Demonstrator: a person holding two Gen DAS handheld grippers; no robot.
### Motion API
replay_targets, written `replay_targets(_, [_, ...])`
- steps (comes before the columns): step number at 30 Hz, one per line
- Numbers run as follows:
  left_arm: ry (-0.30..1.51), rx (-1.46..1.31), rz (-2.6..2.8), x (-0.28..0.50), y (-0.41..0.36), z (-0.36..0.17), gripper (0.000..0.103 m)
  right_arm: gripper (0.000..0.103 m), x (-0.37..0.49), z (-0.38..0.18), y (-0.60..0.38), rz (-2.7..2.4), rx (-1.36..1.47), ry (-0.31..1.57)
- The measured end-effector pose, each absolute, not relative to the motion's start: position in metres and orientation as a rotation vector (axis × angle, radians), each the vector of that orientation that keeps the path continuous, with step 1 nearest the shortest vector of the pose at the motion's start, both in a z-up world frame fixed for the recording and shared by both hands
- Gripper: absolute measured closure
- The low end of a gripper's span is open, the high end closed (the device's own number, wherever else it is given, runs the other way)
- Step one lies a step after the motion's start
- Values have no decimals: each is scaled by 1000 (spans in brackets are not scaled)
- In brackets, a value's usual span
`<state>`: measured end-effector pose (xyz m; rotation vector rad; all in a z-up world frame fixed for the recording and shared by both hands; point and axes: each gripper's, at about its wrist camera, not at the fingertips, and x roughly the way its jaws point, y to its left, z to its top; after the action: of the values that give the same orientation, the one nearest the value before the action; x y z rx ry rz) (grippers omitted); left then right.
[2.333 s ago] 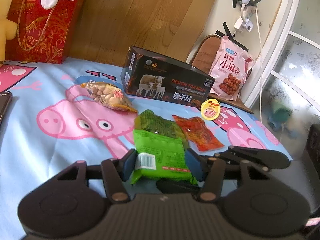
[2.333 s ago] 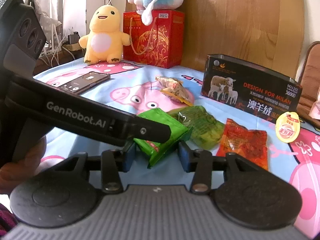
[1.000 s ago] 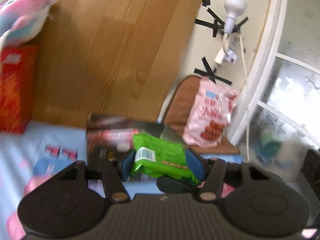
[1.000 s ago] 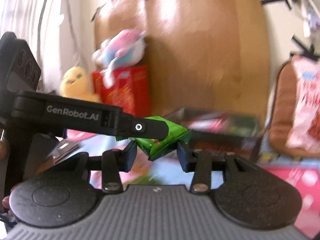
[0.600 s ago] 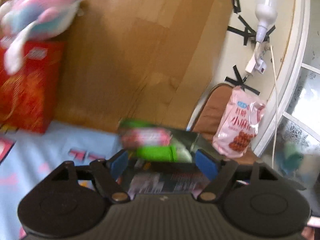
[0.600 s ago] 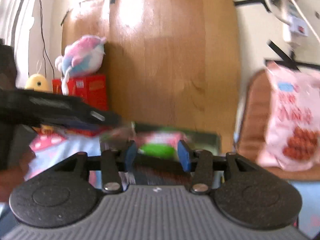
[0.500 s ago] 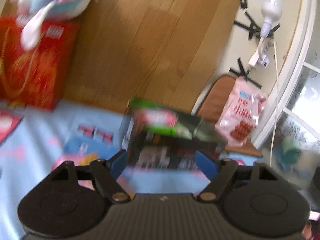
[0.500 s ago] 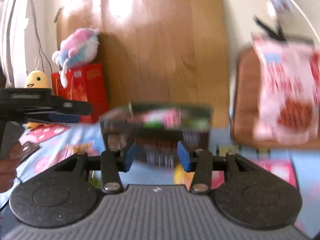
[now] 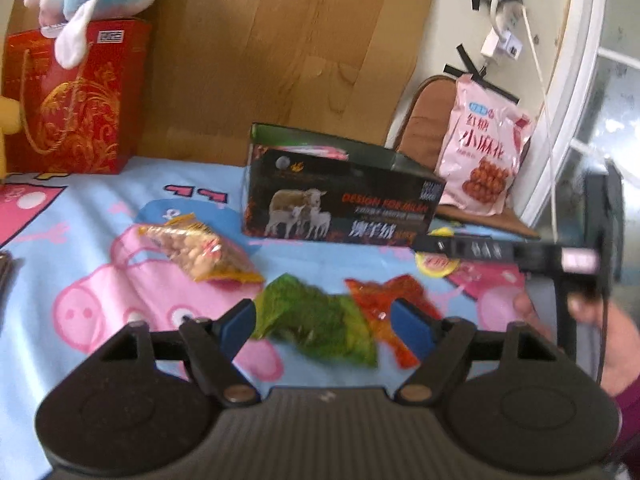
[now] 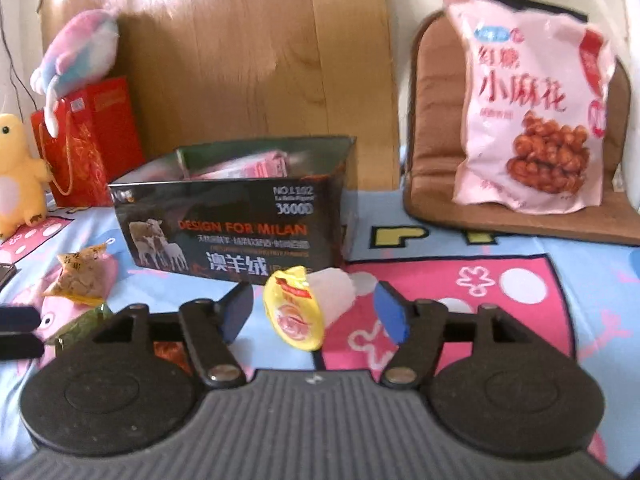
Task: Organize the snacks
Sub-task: 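Grasp the yellow-lidded cup with the right tool and lift it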
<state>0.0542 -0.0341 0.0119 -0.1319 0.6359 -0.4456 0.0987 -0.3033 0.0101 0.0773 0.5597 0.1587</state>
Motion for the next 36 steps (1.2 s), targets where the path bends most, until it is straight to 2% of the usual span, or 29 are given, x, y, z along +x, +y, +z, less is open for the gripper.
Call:
replay_targets(2, [646,-115,-415,52,-32,7,26,32,109,8,-298,147,86,584])
replay_targets(3, [652,-108,-398,51,-31,6,26,36,114,5,-295,135,88,594])
replay_targets(4, [660,-100,-374,51,-30,4,26,49,117,2,-293,129,87,605])
replay_targets(8, [666,-96,-316,48,-22,0,26,55,112,0,-289,120,68,598])
replay_targets(18, [637,-65,-253,46,-18,0,26,54,26,23,-266,288,35,434])
replay_targets(26, [571,-88,-191,40,8,11,26,54,-3,14,-214,483,-50,456])
replay_targets(30, [424,-57,-133,16,32,21,26,52,1,7,-192,524,-120,500])
replay_targets(31, [375,-24,-102,6,38,21,21,43,2,6,-188,528,-125,510])
replay_targets(33, [307,31,-57,-10,46,18,15,34,-3,9,-187,519,-126,479])
replay_targets(36, [326,39,-64,-19,52,14,14,29,-12,20,-189,514,-104,368])
